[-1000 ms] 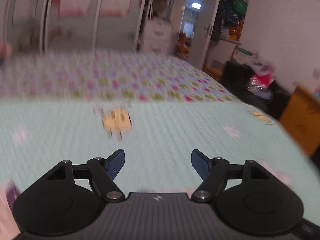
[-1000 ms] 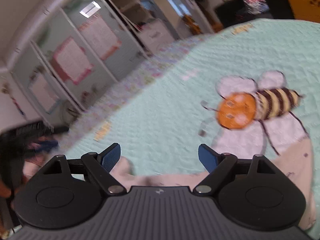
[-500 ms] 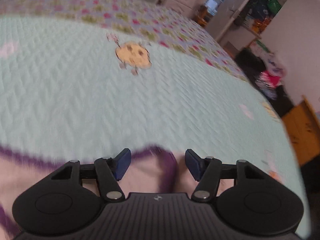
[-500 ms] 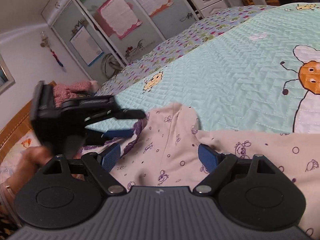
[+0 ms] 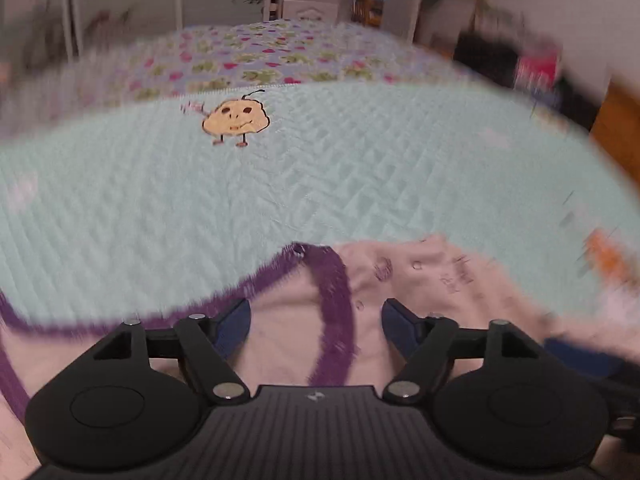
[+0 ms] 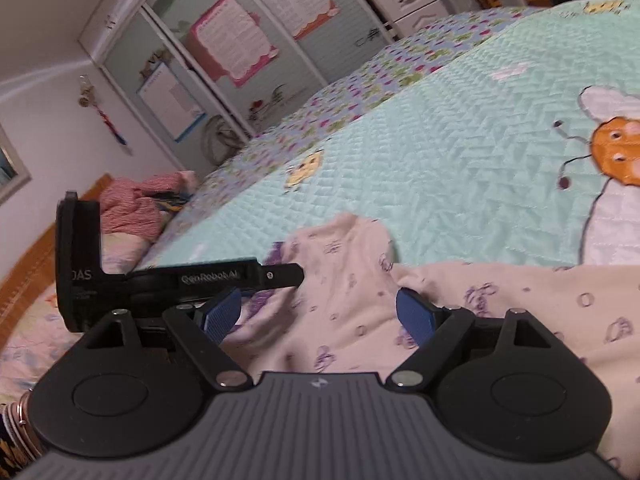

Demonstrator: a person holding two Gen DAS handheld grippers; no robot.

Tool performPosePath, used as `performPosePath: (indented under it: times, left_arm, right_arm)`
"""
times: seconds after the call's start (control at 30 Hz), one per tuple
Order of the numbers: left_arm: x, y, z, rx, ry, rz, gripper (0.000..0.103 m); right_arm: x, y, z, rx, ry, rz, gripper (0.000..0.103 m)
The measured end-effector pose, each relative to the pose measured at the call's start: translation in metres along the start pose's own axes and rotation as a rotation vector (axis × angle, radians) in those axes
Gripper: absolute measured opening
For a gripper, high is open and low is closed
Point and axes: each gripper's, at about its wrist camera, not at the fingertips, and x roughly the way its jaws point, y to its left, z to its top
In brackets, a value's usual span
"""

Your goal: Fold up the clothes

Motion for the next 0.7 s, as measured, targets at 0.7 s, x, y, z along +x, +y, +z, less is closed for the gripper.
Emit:
performPosePath:
  times: [0.7]
  left_arm:
    - [-0.132, 0.015, -0.123, 0.072, 0.127, 0.479, 0.082]
  right_arm:
    - [0.024, 0.038, -0.013, -0.070, 0.264, 0.286, 0.075]
